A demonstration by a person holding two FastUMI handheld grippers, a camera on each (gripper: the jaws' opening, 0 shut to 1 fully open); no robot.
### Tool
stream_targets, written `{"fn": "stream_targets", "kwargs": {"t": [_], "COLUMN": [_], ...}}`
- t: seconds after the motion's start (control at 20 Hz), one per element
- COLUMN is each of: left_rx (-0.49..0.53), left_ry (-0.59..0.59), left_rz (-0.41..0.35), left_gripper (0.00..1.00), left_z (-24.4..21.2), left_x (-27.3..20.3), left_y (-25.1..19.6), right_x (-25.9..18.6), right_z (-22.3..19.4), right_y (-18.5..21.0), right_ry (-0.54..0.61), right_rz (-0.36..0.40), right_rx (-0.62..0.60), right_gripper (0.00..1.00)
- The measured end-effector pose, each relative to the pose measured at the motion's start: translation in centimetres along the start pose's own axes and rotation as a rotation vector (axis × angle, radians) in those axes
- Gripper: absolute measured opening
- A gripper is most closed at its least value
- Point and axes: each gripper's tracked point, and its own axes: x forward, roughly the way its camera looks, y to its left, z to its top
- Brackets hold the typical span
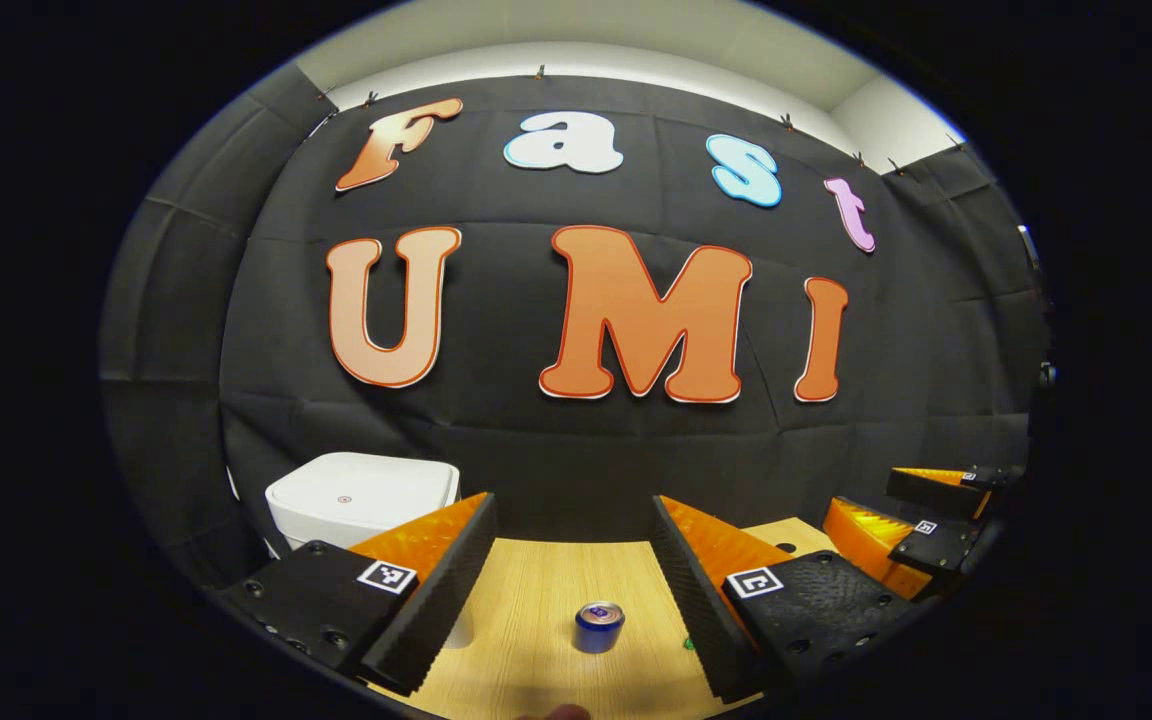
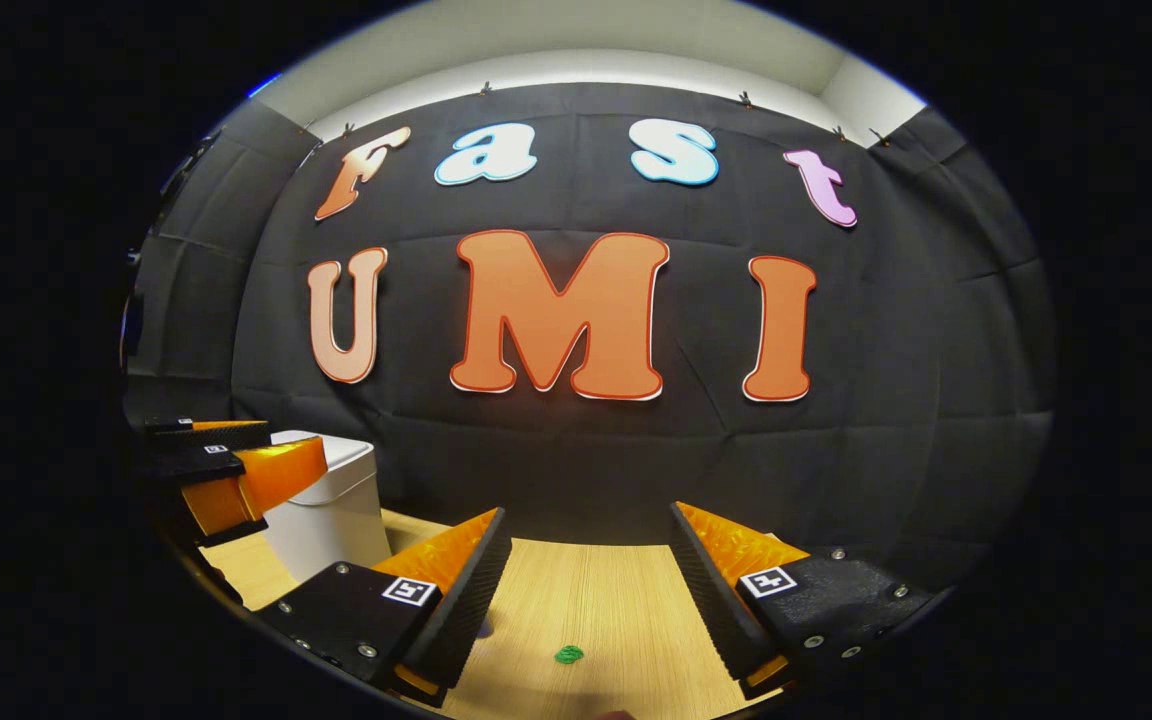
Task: Press the lid of the desktop garbage bin to open it, pick up the crumpled paper on the desktop and throw it into the bin, then pick up the pop can on the desktop and drop it into the bin, and finally close the garbage bin lid.
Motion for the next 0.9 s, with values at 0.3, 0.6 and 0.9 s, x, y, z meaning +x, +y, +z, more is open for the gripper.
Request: {"fn": "stream_targets", "kwargs": {"t": [0.3, 0.6, 0.9], "left_rx": [-0.001, 0.007, 0.007], "left_ry": [0.011, -0.001, 0.010], "left_rz": [0.005, 0.003, -0.004], "left_gripper": [0.98, 0.98, 0.98], "left_z": [-0.56, -0.22, -0.46], "left_x": [-0.03, -0.03, -0.29], "left_y": [-0.19, -0.08, -0.24], "right_x": [-0.24, -0.29, -0.69], "right_z": [0.08, -0.36, -0.28], "right_y": [-0.08, -0.20, -0.22], "right_ry": [0.001, 0.024, 0.025], "right_rz": [-0.013, -0.017, -0.023], "right_rx": [-0.005, 0.003, 0.000], "right_gripper": [0.94, 0.94, 0.94]}}
